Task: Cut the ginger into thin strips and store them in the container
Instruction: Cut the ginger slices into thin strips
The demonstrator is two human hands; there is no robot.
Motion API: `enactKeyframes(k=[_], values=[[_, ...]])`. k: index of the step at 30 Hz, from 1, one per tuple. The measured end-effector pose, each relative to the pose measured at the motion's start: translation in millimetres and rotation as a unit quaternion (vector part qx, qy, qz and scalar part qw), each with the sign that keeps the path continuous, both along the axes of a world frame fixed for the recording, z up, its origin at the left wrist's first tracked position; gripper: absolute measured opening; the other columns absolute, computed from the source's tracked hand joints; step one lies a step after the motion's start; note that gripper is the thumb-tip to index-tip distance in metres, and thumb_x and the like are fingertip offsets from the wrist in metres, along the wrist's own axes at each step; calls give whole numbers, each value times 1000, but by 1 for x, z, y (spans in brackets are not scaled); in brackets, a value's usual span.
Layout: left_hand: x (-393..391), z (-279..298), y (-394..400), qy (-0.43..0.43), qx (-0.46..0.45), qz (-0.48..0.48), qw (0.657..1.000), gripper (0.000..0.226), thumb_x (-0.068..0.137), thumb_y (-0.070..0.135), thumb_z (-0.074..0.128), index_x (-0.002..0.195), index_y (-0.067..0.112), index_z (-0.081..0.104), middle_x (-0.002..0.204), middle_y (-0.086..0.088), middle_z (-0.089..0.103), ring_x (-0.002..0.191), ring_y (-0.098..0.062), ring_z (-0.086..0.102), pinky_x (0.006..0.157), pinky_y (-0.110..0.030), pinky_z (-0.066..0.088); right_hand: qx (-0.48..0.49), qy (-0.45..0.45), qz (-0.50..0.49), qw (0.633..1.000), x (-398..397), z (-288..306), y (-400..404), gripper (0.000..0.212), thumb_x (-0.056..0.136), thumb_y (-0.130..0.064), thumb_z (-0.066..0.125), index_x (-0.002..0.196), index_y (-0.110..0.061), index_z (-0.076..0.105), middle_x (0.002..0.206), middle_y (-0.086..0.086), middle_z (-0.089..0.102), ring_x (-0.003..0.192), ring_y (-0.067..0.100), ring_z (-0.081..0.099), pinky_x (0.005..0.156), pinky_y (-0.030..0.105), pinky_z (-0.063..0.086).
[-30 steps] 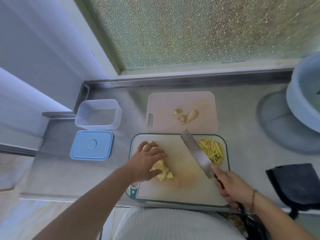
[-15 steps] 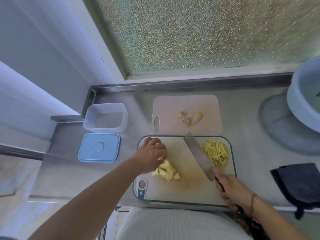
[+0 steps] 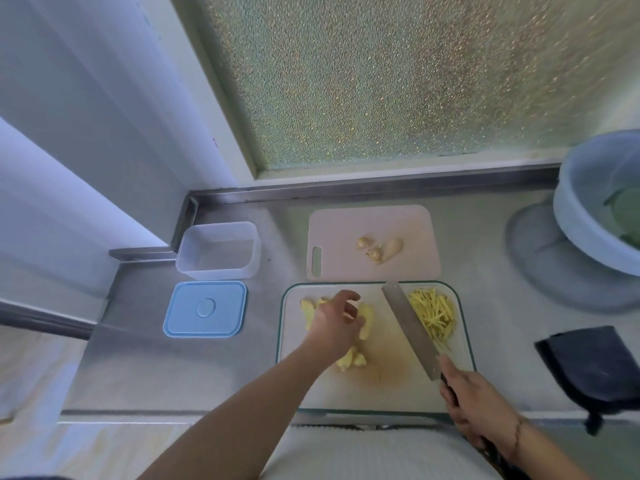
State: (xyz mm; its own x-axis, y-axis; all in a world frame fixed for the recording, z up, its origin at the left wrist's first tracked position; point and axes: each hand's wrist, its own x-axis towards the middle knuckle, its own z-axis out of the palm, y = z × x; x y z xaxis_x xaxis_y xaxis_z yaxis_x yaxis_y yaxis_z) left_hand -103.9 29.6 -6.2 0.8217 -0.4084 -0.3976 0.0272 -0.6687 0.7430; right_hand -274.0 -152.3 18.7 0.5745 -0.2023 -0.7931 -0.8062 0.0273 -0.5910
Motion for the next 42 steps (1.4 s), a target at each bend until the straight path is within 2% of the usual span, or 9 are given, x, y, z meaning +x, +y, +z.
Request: enactKeyframes(k=[5,10,13,19,23,28,31,37,42], values=[[-15,-15,-4,-158,114,-220,956,38,100,11,50,137,17,55,122,-7,66,105,-27,65,88,-40,55,-31,-30,6,999,-10,5,0,57,86,-66,37,55,-18,34,48,3,26,39,13,17,40,18,18],[23,-24,36,-299,122,-272,907,34,71,1,67,99,17,78,100,-2,75,95,-33,68,82,-42,54,-55,-45,6,997,-18,2,2,58,85,-66,37,50,-21,34,49,5,29,43,14,21,46,24,18],[35,-19,50,-258,194,-337,885,35,92,20,66,126,29,68,130,8,65,129,-24,47,107,-40,30,-62,-46,-1,997,-19,1,4,58,91,-61,36,50,-20,34,47,5,30,40,14,22,44,20,19],[38,-7,38,-271,265,-428,820,38,96,36,62,133,35,59,137,9,53,131,-22,36,108,-38,24,-65,-56,15,996,-12,2,8,58,95,-55,34,49,-20,32,43,0,29,36,11,24,38,17,24],[42,-10,37,-269,243,-408,838,27,93,33,65,119,28,64,126,8,58,123,-21,41,100,-35,27,-60,-53,9,997,-9,3,9,58,96,-54,35,49,-19,32,43,0,28,35,11,24,37,16,24],[52,-6,35,-177,155,-212,949,8,93,21,67,99,19,71,99,1,70,97,-23,63,88,-31,47,-57,-46,-4,997,-8,4,9,58,94,-57,35,51,-19,32,44,1,27,37,14,19,39,17,20],[42,1,16,-80,73,-104,989,9,89,14,72,97,18,74,87,7,68,83,-16,64,79,-24,51,-49,-44,-15,998,-9,6,9,58,93,-59,35,51,-19,31,45,1,26,39,13,18,40,18,19],[16,-16,-17,-24,90,-140,986,15,87,9,68,98,16,75,95,-1,75,83,-21,69,79,-34,59,-56,-34,-9,998,-12,4,6,57,95,-56,34,53,-19,30,46,1,25,38,13,19,39,17,20],[9,-24,-22,-87,147,-174,970,22,90,18,70,112,17,72,110,-2,67,101,-25,64,90,-32,50,-46,-29,-18,998,-15,1,4,56,95,-56,35,53,-19,31,46,1,27,38,13,20,40,19,21]])
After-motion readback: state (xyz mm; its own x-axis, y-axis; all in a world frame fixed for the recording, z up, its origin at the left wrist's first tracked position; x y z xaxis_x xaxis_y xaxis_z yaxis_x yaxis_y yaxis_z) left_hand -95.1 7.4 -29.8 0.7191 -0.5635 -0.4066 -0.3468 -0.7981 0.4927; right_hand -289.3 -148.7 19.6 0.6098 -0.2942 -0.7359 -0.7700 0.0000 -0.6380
